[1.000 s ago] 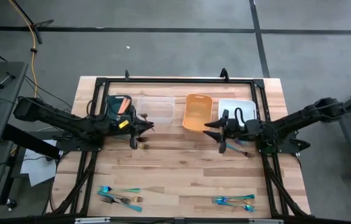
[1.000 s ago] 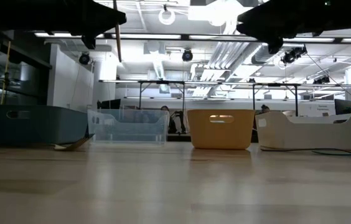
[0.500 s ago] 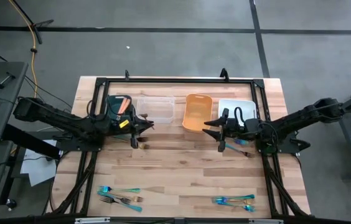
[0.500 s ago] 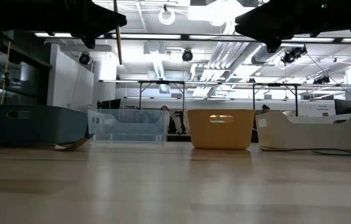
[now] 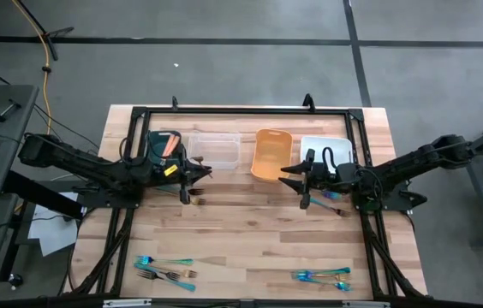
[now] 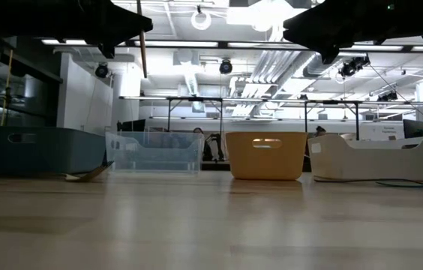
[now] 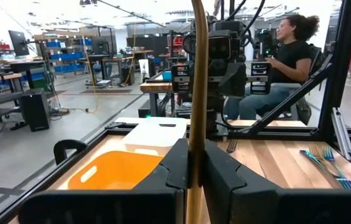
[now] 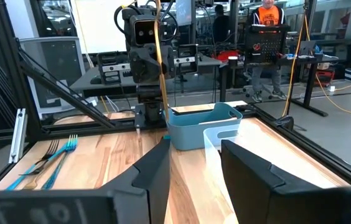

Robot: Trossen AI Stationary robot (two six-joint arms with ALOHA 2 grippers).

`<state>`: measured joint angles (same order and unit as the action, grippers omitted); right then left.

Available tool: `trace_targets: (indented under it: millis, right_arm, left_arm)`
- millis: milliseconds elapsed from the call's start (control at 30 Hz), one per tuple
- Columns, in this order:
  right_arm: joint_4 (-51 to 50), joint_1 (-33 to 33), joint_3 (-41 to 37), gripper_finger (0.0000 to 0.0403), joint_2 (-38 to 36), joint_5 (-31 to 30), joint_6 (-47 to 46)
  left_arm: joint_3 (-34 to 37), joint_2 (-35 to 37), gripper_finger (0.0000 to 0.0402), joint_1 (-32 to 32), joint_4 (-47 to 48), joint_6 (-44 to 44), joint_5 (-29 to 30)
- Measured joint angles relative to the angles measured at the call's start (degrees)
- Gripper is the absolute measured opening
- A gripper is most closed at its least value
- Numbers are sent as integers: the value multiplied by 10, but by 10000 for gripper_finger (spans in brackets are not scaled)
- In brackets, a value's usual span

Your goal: Sort silverware by color (type)

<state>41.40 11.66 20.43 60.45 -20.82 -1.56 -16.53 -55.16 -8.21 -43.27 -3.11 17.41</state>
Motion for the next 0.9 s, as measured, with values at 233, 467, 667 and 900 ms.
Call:
trace_targets:
  millis: [233,467,667,900]
  right_arm:
    - [0,0,0,136,0,0,0]
    - [0,0,0,136,0,0,0]
    - [0,0,0,136,0,0,0]
    - [0,0,0,136,0,0,0]
  left_arm:
    - [0,0,16,0,0,0,0]
    - [0,0,16,0,1,0,0]
    - [0,0,16,0,2,0,0]
    - [0,0,16,0,6,0,0]
